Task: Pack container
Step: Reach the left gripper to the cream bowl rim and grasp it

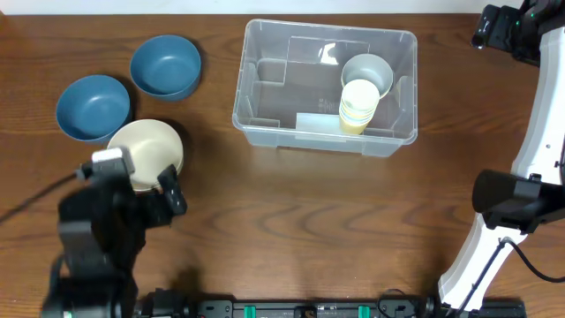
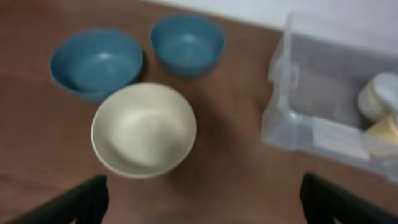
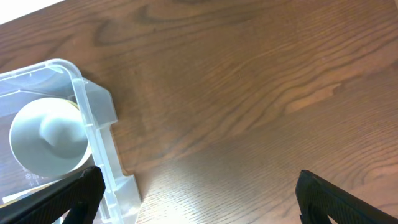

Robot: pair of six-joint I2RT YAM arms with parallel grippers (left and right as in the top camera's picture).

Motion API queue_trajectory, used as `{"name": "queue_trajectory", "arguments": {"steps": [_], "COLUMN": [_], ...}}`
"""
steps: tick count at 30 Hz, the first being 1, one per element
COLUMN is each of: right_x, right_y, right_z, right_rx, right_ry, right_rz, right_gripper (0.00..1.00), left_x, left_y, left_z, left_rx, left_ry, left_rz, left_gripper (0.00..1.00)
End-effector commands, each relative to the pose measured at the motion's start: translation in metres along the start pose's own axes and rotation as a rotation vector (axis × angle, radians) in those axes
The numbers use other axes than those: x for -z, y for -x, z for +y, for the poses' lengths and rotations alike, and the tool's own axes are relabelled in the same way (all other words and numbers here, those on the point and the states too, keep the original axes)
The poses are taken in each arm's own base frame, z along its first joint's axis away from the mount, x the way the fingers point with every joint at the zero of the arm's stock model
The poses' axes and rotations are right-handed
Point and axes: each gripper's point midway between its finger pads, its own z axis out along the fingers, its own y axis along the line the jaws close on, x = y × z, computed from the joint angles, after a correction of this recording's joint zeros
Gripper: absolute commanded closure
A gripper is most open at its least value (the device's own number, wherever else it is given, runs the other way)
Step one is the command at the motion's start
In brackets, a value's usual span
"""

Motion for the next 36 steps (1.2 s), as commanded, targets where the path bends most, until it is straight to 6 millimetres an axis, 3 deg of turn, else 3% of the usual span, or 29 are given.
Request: {"name": "queue_trajectory", "arguments": {"steps": [1,14,20,25,28,32,36], "right_x": [0.004,0.004,0.004,0.004,0.004,0.004,0.004], "right_y": [0.003,0.003,0.003,0.003,0.003,0.003,0.003], "right_z": [-0.003,-0.003,-0.003,-0.003,-0.003,-0.003,-0.003], "right_rx": [-0.018,-0.018,-0.017,-0.018,-0.017,-0.018,-0.017], "right_ry": [-0.005,-0.005,-0.005,-0.005,-0.005,-0.005,-0.005], "right_rz": [-0.017,-0.017,-0.017,-0.017,-0.017,-0.017,-0.017], "right_gripper": [0.01,0.01,0.01,0.01,0.01,0.01,0.01], "left_x": [-0.016,-0.103,-0.155,-0.205,-0.222,-0.233,-0.236], "left_y": [0.007,0.012,0.021,-0.005,-0.026,-0.046,-0.061], "left_z": [-0.001,-0.014,-0.013,-0.006,0.004,0.008,0.011], "left_rx": [-0.018,0.001,-0.044,-0.124,-0.129,-0.12,-0.12], "left_ry": [0.012,-0.032,-0.024,-0.005,0.04,0.05,0.056], "left_rz": [0.084,0.202,0.192,0.29,0.364,0.434,0.489], "left_gripper": [0.02,0.02,0.02,0.02,0.02,0.02,0.12]}}
